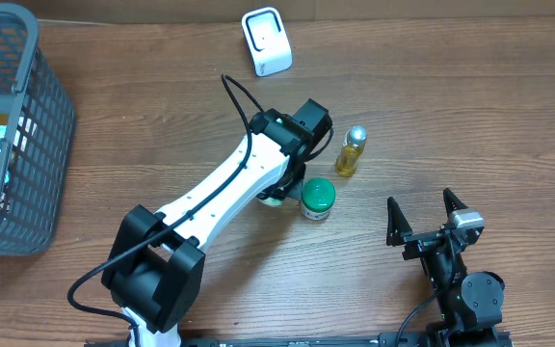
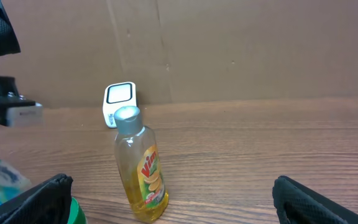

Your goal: Scan the item barcode

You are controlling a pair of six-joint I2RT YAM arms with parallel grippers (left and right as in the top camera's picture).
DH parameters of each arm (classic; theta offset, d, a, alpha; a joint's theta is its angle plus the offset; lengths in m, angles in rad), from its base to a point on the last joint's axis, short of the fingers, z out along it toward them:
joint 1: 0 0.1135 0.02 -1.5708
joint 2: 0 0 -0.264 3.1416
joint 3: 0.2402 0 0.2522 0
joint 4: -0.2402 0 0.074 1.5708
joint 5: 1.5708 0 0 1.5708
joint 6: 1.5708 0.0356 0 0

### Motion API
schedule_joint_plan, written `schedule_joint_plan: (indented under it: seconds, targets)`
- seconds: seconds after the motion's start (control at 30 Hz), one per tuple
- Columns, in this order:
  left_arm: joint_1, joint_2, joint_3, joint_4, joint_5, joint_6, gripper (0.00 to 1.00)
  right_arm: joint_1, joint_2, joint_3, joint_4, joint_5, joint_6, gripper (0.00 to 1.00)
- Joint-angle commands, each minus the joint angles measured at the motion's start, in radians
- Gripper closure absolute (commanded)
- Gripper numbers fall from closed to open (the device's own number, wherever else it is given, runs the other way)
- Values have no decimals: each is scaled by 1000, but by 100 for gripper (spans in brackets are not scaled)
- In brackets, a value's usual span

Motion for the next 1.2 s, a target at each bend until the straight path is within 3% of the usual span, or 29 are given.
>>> schedule_joint_plan:
  seconds: [0.0,0.3,0.47,0.6,0.73,1.17]
  targets:
    - [0,-6,8,-17,-254,-88,96,-4,-7,-10,7,-1,7,0]
    - [2,-6,-133,5,-380,-129,96,-4,-7,-10,7,-1,7,0]
    - [3,-6,-265,110,-480,-129,96,-4,-7,-10,7,-1,7,0]
    - [3,-6,-322,195,-483,-113,96,-4,-7,-10,7,-1,7,0]
    - [4,-6,-369,282,-482,-19,96,-4,-7,-10,7,-1,7,0]
    - [4,-6,-372,296,-426,6,96,-4,-7,-10,7,-1,7,0]
